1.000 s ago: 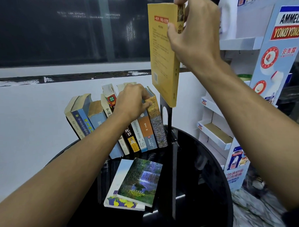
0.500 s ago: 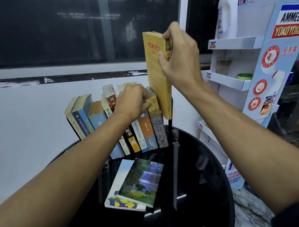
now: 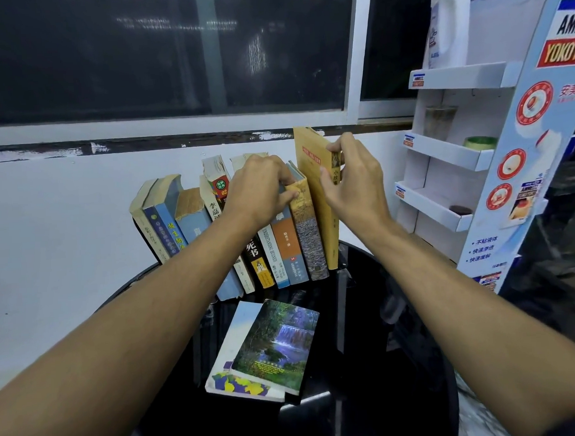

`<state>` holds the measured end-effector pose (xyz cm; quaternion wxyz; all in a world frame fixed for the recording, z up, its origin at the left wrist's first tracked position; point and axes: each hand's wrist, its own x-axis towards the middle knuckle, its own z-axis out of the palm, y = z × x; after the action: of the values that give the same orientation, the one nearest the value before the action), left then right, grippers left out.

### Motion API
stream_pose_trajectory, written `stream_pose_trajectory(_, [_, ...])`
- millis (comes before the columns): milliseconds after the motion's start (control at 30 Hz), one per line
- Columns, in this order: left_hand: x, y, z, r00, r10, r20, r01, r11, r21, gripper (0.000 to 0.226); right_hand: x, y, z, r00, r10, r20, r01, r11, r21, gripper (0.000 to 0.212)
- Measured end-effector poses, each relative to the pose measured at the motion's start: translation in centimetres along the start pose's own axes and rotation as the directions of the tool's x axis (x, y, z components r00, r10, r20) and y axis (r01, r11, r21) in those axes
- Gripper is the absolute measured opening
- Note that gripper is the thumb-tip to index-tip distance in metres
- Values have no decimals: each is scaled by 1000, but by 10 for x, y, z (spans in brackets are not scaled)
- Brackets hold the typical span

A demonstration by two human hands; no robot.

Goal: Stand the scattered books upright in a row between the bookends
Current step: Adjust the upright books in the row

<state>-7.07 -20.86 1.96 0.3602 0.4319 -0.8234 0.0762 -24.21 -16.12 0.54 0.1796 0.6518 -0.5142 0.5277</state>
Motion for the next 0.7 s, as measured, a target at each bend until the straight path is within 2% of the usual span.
stream_pose_trajectory(467, [4, -1, 1, 1000, 3, 8, -3, 1000, 23, 20, -15, 21, 9, 998, 38, 46, -40, 999, 28, 22])
stream_pose_trajectory(600, [3, 1, 1, 1000, -8, 11, 8, 999, 40, 19, -13, 27, 4, 991, 16, 130, -27, 996, 84, 26])
stream_pose_trajectory(700, [3, 1, 1, 1000, -7, 11, 7, 999, 34, 17, -14, 27, -7, 956, -16, 295, -41, 981, 189, 42])
